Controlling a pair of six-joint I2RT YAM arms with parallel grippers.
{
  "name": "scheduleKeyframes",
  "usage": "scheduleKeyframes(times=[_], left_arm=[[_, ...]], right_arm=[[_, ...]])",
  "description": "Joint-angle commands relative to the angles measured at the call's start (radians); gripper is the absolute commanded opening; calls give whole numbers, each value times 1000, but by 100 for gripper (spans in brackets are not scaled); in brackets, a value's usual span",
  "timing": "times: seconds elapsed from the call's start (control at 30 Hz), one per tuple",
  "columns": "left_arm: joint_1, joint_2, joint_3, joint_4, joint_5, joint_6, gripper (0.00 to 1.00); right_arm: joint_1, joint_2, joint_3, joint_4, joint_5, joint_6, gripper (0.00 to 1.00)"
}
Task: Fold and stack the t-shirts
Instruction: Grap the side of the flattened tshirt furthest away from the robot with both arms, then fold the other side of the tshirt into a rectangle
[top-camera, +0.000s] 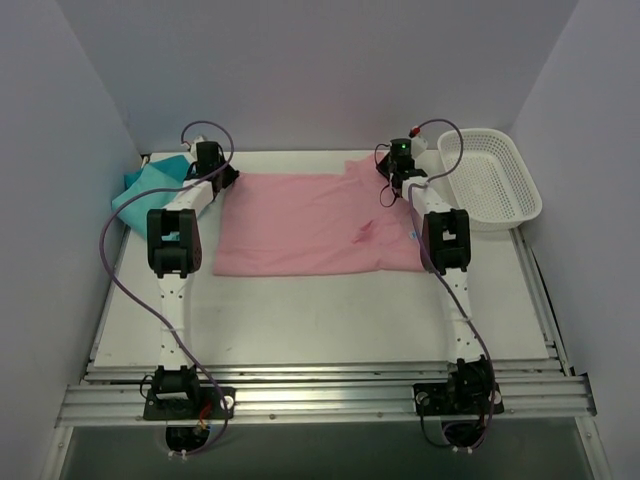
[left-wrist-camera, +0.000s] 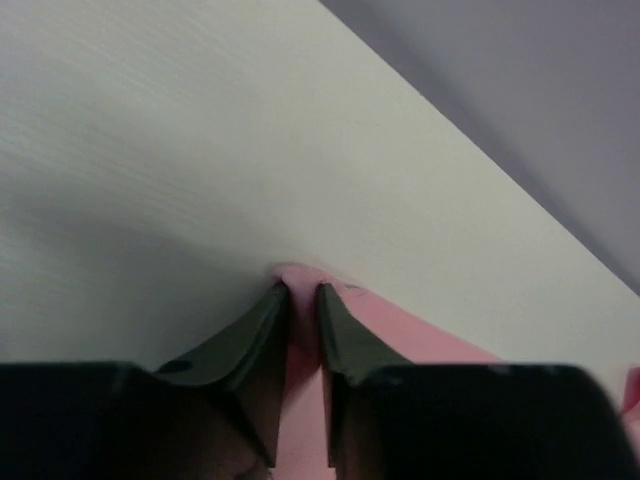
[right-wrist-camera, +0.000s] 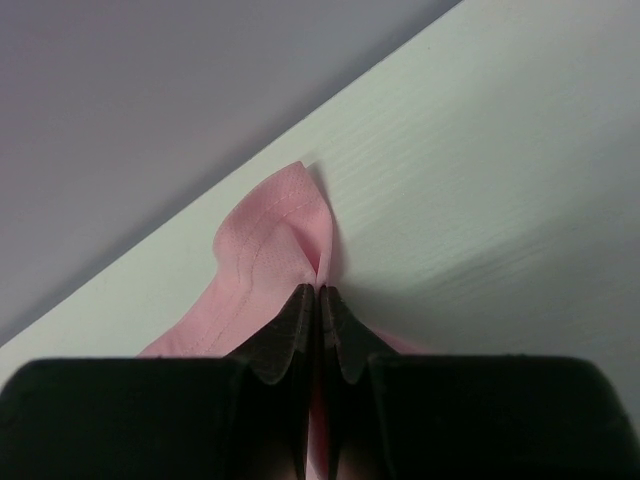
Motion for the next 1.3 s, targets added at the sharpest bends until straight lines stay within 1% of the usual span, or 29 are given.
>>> scheduleKeyframes(times=[0.0,0.07,0.13,0.4,0.6,0.77,1.0,1.1,1.27], left_arm=[[-2,8,-9,-47,9,5,19],[-2,12,2,-53,8,6,9],[-3,17,9,-61,8,6,3],[1,-9,40,-68,14,45,2],[1,-72,16,-61,22,68,2],[0,-176,-111,2,22,80,2],[-2,-301,-234,45,22,91,2],[-3,-356,-303,65,20,92,2],[-3,-455,-440,82,12,94,2]], right_arm=[[-9,-53,-17,-41,4,-9,0],[-10,-52,-17,-41,2,-9,0],[-12,-53,-17,-39,0,-12,0],[-25,-91,-16,-36,-9,-41,0],[-30,-188,-112,-4,-19,-52,0],[-32,-275,-215,25,-32,-64,0],[-25,-387,-322,48,-44,-81,0],[-22,-438,-379,53,-79,-87,0],[-12,-561,-557,94,-76,-93,0]])
